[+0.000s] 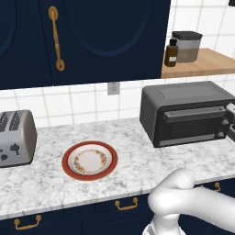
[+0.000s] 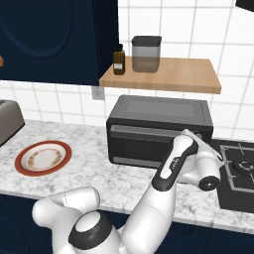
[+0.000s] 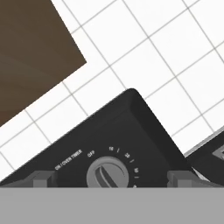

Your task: Pick up the kebab skewer and baguette bread, and place them inside the toaster oven. Close the toaster oven door and start by setting the timer.

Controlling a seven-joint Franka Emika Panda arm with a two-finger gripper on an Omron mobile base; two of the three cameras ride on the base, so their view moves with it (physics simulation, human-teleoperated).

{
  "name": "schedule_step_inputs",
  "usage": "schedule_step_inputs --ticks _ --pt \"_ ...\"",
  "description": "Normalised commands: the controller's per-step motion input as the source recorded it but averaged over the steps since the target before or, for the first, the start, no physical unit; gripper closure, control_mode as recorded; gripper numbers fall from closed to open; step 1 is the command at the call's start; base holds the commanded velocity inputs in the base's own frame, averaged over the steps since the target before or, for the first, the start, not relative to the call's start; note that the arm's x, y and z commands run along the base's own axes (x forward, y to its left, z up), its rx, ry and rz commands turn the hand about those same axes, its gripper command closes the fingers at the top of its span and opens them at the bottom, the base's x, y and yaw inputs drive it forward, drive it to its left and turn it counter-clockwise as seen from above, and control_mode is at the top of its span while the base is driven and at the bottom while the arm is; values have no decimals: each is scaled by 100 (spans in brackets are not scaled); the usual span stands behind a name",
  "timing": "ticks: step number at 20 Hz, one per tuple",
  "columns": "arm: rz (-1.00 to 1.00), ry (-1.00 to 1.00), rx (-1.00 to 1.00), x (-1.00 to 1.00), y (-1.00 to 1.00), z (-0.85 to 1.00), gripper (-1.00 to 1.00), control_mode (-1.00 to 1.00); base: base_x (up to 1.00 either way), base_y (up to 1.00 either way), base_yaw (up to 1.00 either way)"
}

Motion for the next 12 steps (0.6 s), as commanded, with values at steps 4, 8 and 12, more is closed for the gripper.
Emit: schedule_step_inputs --ticks 4,8,12 --pt "0 0 0 6 8 0 -100 -100 0 0 0" --pt "-1 0 0 14 8 0 -100 -100 0 0 0" --pt "0 0 0 13 0 0 -100 -100 0 0 0"
